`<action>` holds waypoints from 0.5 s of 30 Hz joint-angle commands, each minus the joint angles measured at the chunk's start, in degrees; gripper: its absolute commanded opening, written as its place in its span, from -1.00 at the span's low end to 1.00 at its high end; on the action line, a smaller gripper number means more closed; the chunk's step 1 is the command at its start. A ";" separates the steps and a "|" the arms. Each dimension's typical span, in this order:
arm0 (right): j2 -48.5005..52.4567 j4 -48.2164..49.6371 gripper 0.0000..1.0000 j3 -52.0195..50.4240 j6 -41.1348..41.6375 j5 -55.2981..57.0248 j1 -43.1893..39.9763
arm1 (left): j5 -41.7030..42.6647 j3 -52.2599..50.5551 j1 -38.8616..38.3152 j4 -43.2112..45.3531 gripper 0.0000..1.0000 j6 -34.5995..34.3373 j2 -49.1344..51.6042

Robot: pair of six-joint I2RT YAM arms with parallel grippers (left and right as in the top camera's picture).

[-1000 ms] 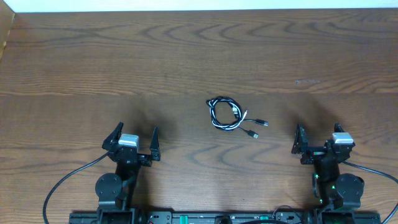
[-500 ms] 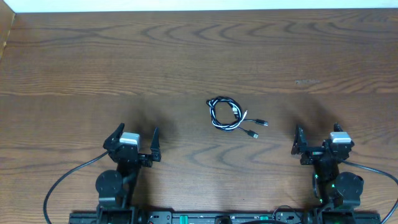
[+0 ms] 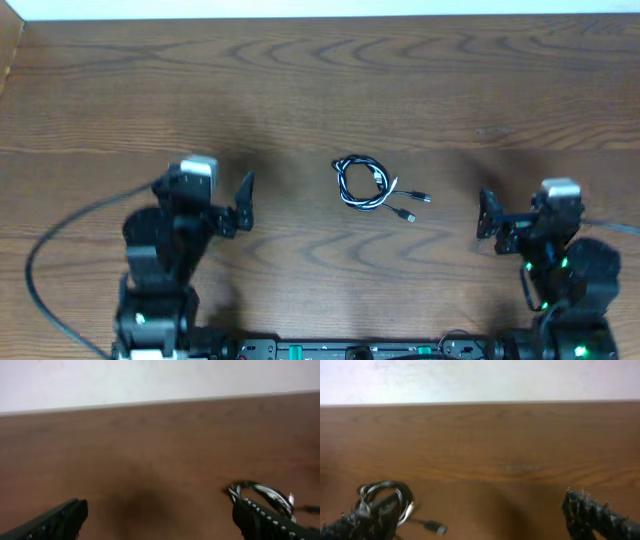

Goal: Untangle cables
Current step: 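Raise both arms and move the left gripper toward the cable bundle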

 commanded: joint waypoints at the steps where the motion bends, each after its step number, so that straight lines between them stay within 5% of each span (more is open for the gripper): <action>1: 7.02 -4.09 0.98 7.52 -0.02 -2.19 0.44 | 2.36 10.14 0.04 -5.42 0.95 -0.50 8.52; 11: 30.51 -19.78 0.98 28.37 -0.07 -15.54 0.42 | 2.43 35.52 -7.15 -26.08 0.95 -0.48 33.86; 15: 38.86 -24.68 0.98 34.84 -0.13 -19.08 0.42 | 9.79 43.95 -10.60 -33.86 0.95 3.52 43.43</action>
